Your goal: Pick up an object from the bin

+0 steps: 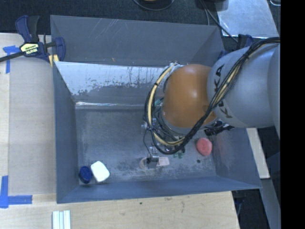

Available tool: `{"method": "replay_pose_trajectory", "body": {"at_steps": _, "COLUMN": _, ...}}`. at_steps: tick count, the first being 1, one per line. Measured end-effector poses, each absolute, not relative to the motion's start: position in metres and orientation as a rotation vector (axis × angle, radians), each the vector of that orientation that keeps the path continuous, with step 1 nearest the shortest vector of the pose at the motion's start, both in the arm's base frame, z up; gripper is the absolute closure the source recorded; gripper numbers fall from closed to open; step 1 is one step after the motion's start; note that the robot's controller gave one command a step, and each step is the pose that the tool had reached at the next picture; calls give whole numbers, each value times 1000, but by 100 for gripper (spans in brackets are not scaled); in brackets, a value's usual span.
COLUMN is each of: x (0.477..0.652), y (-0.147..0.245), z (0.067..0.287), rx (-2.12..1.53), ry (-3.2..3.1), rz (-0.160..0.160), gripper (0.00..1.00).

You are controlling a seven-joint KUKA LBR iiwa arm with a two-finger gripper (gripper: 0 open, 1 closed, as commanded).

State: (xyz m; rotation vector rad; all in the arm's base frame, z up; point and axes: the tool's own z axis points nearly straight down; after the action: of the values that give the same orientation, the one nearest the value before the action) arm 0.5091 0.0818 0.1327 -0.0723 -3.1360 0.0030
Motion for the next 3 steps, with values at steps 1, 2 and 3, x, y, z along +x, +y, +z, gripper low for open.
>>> {"method": "replay_pose_trajectory", "body": {"at_steps": 1, "x": 513, "y": 65, "z": 121, "rx": 177, "ry": -3143, "rz": -1, "gripper": 0}}
{"method": "replay_pose_trajectory", "body": {"at_steps": 2, "x": 499, "y": 51, "z": 106, "rx": -95, "ry": -3136, "rz": 3, "gripper": 0}}
{"method": "replay_pose_trajectory", "body": {"at_steps": 3, "x": 501, "y": 66, "z": 88, "rx": 29, "ry": -3151, "rz": -3, "gripper": 100}}
